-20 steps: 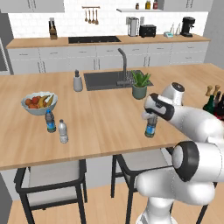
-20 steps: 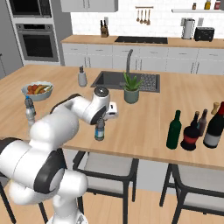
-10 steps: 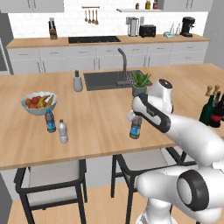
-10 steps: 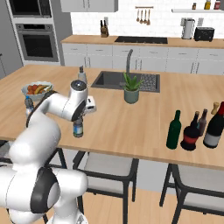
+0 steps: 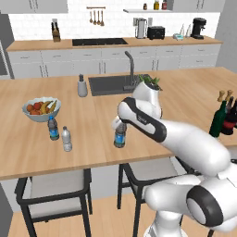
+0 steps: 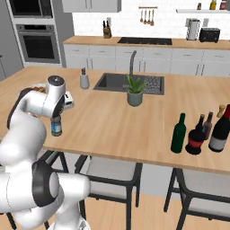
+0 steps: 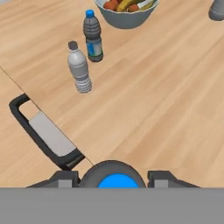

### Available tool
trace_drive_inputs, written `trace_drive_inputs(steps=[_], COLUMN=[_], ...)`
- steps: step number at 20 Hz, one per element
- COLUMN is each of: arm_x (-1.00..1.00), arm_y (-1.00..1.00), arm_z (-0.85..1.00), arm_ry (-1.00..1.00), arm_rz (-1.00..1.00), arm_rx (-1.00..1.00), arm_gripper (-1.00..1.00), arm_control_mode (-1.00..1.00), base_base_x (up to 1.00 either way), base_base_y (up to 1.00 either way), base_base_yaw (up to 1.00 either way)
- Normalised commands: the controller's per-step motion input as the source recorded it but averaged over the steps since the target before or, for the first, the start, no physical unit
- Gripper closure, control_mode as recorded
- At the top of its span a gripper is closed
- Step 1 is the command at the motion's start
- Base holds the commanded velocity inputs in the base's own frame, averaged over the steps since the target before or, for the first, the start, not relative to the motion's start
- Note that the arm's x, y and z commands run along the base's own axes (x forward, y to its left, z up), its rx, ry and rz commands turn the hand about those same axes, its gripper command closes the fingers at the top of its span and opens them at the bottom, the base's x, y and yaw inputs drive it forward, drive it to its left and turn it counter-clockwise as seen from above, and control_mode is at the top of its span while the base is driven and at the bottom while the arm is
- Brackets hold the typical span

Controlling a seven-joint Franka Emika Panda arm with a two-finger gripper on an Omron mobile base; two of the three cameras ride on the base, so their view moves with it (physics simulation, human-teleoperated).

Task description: Move the plastic bottles in the middle to the plastics group, and the glass bottles in the middle to the glass group.

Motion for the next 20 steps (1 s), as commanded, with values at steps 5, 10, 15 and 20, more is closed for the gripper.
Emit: trace_drive_inputs(steps=[5,10,15,20], arm_x=[0.05,0.03,0.00,0.15], arm_y=[0.90,0.80,0.61,0.30], arm_z=[0.14,0.05,0.00,-0.03], arm_ry=[0.00,0.00,0.00,-0.06], arm_rz=[0.16,0.15,0.21,0.17], arm_rx=[-0.01,0.00,0.00,-0.05], arm_gripper=[1.00,1.00,1.00,1.00], arm_control_mode=[-1.00,-1.00,-1.00,-1.00], base_base_x=[0.00,0.00,0.00,0.00], base_base_y=[0.00,0.00,0.00,0.00], base_base_yaw=[0.00,0.00,0.00,0.00])
